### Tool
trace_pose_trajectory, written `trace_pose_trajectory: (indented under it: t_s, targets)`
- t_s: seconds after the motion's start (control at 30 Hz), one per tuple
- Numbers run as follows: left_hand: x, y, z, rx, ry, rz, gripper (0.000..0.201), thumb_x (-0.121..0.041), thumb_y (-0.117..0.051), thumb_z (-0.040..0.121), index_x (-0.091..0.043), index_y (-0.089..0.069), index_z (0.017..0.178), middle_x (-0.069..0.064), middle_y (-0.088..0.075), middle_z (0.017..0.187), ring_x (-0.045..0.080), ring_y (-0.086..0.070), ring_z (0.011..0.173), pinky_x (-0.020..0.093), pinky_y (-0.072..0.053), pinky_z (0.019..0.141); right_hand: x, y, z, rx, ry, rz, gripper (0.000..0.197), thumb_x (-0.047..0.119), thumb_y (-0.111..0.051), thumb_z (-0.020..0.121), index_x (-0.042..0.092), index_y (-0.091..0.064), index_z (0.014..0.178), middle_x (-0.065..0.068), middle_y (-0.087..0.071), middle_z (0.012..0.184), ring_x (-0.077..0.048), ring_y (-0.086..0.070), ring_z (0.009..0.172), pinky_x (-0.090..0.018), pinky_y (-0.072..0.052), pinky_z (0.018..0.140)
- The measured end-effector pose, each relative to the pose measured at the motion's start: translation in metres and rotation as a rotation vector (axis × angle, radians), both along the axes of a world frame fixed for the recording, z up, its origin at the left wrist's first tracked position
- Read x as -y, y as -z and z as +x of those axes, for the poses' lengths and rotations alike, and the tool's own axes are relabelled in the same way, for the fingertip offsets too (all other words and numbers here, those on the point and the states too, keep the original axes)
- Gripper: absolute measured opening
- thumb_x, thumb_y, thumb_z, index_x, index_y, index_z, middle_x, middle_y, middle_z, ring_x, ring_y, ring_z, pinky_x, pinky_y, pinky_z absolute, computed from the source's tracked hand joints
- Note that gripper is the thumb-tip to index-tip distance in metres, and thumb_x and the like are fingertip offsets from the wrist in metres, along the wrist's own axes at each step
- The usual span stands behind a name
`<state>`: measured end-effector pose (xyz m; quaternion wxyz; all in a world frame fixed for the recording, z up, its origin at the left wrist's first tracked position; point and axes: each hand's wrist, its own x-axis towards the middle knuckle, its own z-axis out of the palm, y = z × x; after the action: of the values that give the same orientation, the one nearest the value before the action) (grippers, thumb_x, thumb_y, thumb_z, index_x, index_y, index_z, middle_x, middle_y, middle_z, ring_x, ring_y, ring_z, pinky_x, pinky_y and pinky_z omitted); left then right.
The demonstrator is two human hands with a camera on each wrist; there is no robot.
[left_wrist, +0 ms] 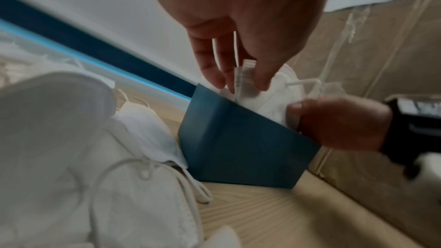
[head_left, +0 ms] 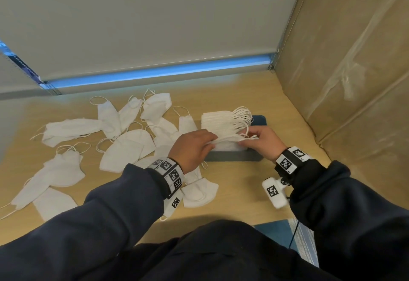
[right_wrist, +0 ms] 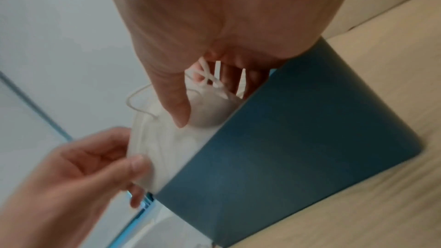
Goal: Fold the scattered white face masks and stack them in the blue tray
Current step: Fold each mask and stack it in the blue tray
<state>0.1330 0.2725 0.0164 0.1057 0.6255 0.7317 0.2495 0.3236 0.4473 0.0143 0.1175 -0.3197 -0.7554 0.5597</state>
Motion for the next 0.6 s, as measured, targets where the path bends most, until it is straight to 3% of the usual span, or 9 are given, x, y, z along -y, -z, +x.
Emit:
trace_pose_trajectory:
  t_s: [0.07, 0.13, 0.2, 0.23, 0.3, 0.37, 0.43, 0.5, 0.6]
  targets:
    - [-0.001, 0.000, -0.002, -0.071, 0.052, -0.020, 0.024, -0.021, -0.061, 0.100, -0.012, -0.071, 0.120, 0.006, -0.072, 0.108, 0.030, -0.068, 0.097, 0.039, -0.054, 0.081, -0.005, -0.009, 0.004, -0.071, 0.056, -0.154, 0.008, 0.001, -0.075, 0.085, 0.006, -0.075, 0.092, -0.014, -0.075, 0.093, -0.018, -0.069, 0.081, -0.035, -0.057, 0.081]
    - [-0.003, -0.002, -0.004, -0.149, 0.105, -0.044, 0.022, -0.017, -0.062, 0.099, -0.011, -0.072, 0.118, 0.008, -0.072, 0.106, 0.032, -0.068, 0.095, 0.042, -0.056, 0.077, -0.013, -0.018, 0.011, -0.122, 0.061, -0.284, 0.006, -0.001, -0.066, 0.091, 0.003, -0.070, 0.091, -0.016, -0.074, 0.089, -0.023, -0.070, 0.082, -0.037, -0.059, 0.084]
    - [-0.008, -0.006, -0.005, -0.218, 0.150, -0.036, 0.020, -0.016, -0.063, 0.096, -0.012, -0.073, 0.114, 0.007, -0.072, 0.100, 0.033, -0.068, 0.090, 0.042, -0.056, 0.069, -0.021, -0.022, 0.016, -0.122, 0.005, -0.331, 0.006, 0.000, -0.063, 0.092, 0.003, -0.066, 0.088, -0.014, -0.066, 0.076, -0.023, -0.064, 0.072, -0.035, -0.056, 0.079]
    - [-0.011, -0.008, -0.006, -0.242, 0.165, -0.025, 0.019, -0.016, -0.064, 0.096, -0.012, -0.073, 0.112, 0.007, -0.072, 0.098, 0.032, -0.069, 0.087, 0.041, -0.056, 0.066, -0.023, -0.024, 0.018, -0.089, -0.030, -0.309, 0.004, 0.004, -0.067, 0.090, 0.003, -0.064, 0.087, -0.013, -0.062, 0.072, -0.022, -0.059, 0.068, -0.032, -0.052, 0.075]
    - [-0.016, -0.015, -0.007, -0.256, 0.164, -0.028, 0.021, -0.018, -0.062, 0.097, -0.014, -0.073, 0.115, 0.005, -0.071, 0.101, 0.031, -0.068, 0.089, 0.039, -0.054, 0.066, -0.026, -0.025, 0.019, 0.055, -0.104, -0.152, 0.019, 0.014, -0.081, 0.081, 0.006, -0.066, 0.091, -0.009, -0.064, 0.074, -0.019, -0.057, 0.069, -0.028, -0.047, 0.073]
    - [-0.020, -0.020, -0.009, -0.238, 0.141, -0.062, 0.024, -0.022, -0.058, 0.100, -0.015, -0.070, 0.120, 0.003, -0.071, 0.108, 0.030, -0.067, 0.097, 0.039, -0.052, 0.072, -0.026, -0.027, 0.018, 0.241, -0.192, 0.149, 0.026, 0.026, -0.088, 0.075, 0.022, -0.071, 0.093, 0.009, -0.064, 0.068, -0.011, -0.055, 0.064, -0.025, -0.041, 0.065]
    - [-0.021, -0.021, -0.010, -0.220, 0.129, -0.099, 0.027, -0.025, -0.055, 0.102, -0.017, -0.068, 0.124, 0.001, -0.070, 0.114, 0.028, -0.065, 0.103, 0.037, -0.049, 0.076, -0.026, -0.031, 0.015, 0.360, -0.189, 0.383, 0.022, 0.040, -0.088, 0.072, 0.033, -0.072, 0.085, 0.009, -0.055, 0.061, -0.010, -0.047, 0.058, -0.027, -0.034, 0.057]
    - [-0.021, -0.022, -0.011, -0.185, 0.128, -0.102, 0.027, -0.026, -0.055, 0.102, -0.017, -0.068, 0.125, 0.001, -0.070, 0.117, 0.027, -0.065, 0.106, 0.038, -0.051, 0.080, -0.024, -0.032, 0.013, 0.394, -0.171, 0.421, 0.020, 0.047, -0.086, 0.071, 0.034, -0.074, 0.081, 0.004, -0.053, 0.059, -0.011, -0.045, 0.056, -0.030, -0.032, 0.056]
    - [-0.023, -0.023, -0.010, -0.131, 0.124, -0.082, 0.028, -0.028, -0.055, 0.102, -0.018, -0.068, 0.125, 0.000, -0.070, 0.119, 0.027, -0.066, 0.108, 0.043, -0.054, 0.084, -0.019, -0.031, 0.011, 0.375, -0.139, 0.376, 0.016, 0.044, -0.087, 0.072, 0.032, -0.078, 0.080, 0.010, -0.068, 0.062, -0.004, -0.055, 0.058, -0.024, -0.038, 0.056]
